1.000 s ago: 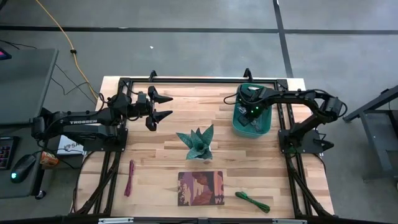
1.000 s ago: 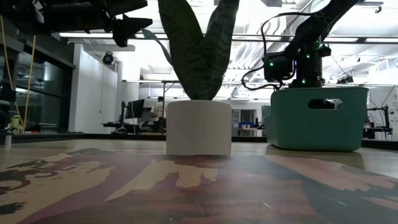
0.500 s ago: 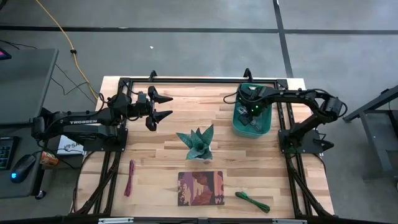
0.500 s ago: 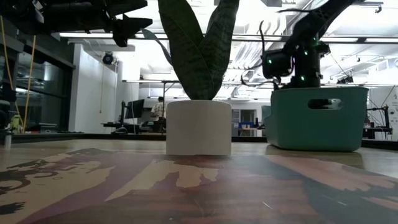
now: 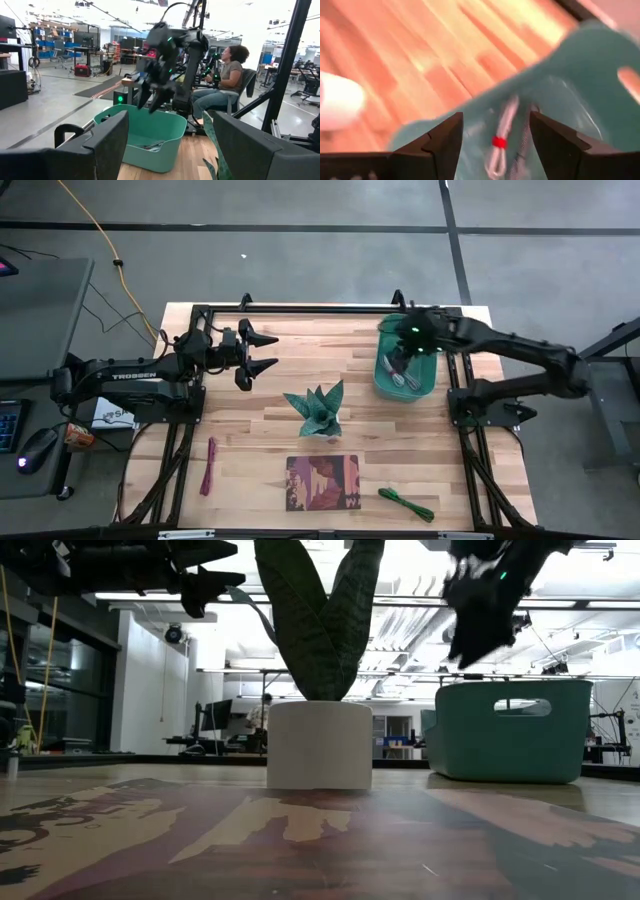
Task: Pick and place USB-C Cables
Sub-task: Put the green patterned charger cable into the green container
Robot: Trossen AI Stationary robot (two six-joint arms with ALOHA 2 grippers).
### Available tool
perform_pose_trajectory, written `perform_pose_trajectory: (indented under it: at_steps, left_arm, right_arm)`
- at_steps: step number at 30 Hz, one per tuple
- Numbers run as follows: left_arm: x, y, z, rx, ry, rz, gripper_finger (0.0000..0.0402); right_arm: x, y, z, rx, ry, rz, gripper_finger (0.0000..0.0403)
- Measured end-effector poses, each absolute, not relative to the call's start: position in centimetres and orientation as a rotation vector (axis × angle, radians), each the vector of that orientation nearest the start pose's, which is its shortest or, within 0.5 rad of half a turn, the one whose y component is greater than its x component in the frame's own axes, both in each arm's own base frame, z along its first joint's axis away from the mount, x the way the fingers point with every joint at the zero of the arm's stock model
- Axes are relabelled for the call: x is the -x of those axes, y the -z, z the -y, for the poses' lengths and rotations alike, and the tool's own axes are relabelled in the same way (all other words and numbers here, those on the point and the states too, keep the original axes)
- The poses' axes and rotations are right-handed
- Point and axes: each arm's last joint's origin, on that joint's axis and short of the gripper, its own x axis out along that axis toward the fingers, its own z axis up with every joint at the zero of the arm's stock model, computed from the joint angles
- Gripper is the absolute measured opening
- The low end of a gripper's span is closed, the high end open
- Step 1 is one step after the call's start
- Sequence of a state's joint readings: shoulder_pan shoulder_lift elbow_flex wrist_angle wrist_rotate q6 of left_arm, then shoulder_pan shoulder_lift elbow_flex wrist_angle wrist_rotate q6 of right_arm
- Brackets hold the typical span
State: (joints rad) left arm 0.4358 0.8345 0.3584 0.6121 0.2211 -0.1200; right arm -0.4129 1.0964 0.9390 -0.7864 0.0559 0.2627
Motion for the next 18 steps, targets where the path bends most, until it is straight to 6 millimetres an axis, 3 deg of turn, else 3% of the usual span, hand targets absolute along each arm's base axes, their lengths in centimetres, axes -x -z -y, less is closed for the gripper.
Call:
perform_pose_trajectory:
  at_steps: [9,18]
  left_arm:
    - [-16.9,-25.3,-7.2,0.076,-0.206,0.14,0.0271]
    - [-16.9,-25.2,-7.2,0.079,-0.207,0.131,0.0271]
  right_arm:
    - [-15.5,-31.2,5.7,-0.352,0.473,-0.546,0.022]
    - [-15.4,-32.6,5.2,-0.32,0.433,-0.416,0.022]
